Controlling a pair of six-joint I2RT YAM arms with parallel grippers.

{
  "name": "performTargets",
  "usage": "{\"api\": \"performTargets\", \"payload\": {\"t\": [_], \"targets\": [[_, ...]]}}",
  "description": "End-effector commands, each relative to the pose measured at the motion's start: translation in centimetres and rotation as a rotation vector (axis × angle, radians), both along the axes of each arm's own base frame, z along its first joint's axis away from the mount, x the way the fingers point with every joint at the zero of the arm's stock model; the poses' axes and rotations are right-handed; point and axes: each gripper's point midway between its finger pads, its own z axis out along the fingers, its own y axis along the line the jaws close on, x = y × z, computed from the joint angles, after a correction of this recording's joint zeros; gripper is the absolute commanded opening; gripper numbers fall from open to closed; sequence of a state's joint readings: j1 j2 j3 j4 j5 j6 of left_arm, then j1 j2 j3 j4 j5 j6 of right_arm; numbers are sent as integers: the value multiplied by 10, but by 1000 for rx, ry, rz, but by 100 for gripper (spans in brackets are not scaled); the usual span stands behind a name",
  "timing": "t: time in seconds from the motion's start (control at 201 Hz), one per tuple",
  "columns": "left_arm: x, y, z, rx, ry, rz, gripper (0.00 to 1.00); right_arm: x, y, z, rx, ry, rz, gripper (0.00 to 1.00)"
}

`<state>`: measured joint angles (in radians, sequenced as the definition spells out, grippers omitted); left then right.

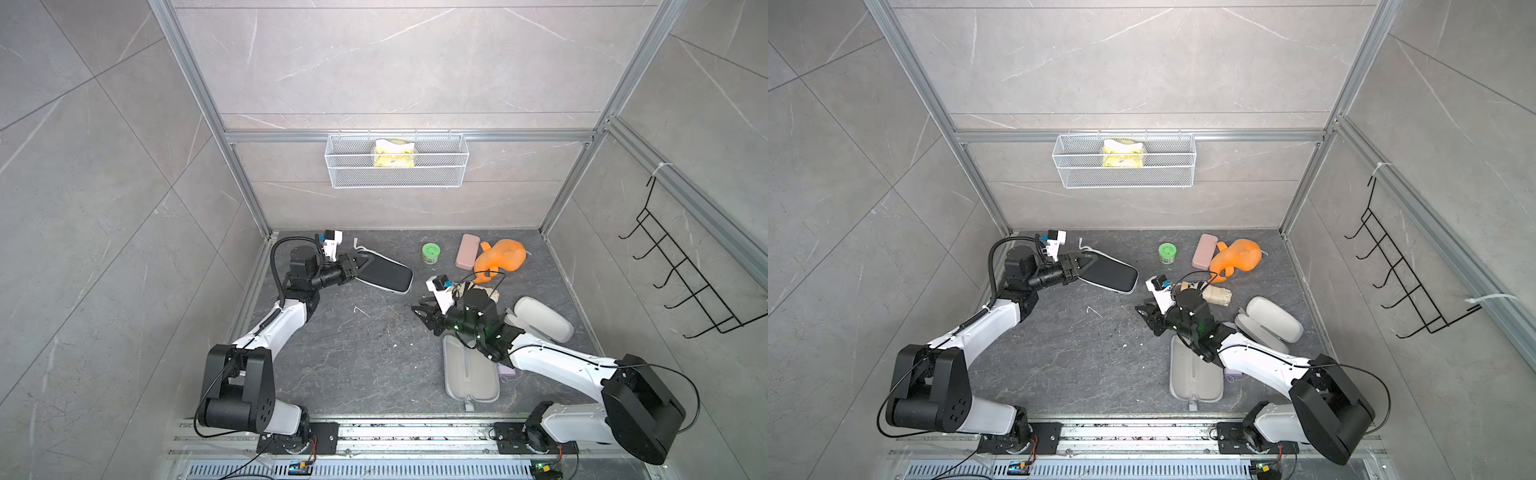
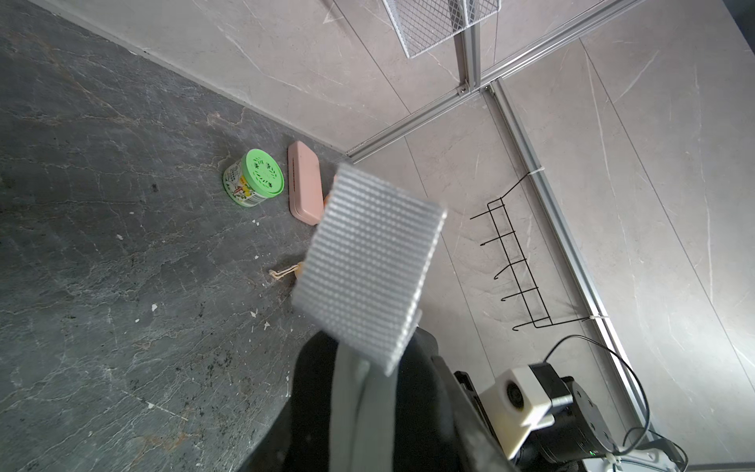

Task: Put umbrellas into zippered umbrella sleeves
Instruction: Adjust the umbrella sleeve, then zip the zipper on the umbrella sleeve.

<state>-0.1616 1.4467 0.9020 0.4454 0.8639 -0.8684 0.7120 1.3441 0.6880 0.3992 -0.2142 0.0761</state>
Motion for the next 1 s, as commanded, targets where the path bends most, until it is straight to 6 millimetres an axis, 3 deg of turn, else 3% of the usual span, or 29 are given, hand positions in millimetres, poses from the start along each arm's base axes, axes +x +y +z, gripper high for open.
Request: {"api": "performTargets", "payload": {"t": [0.0,0.249,0.468,0.767,0.991], "targets": [[-5,-6,35,-38,-112,-21,9,22,-3,0,-192,-154,-55,39],[-9,-11,32,-32,-101,-36,9,39,8,2,-281,-224,-39,36],[-11,-11,29,-22,-94,-40,8,50,3,7,-345,-267,-81,30],[-12,-11,27,-16,-87,-44,8,48,7,17,-336,-299,-51,25],[-12,-12,24,-16,-75,-45,7,46,12,24,-336,-348,-34,15]]}}
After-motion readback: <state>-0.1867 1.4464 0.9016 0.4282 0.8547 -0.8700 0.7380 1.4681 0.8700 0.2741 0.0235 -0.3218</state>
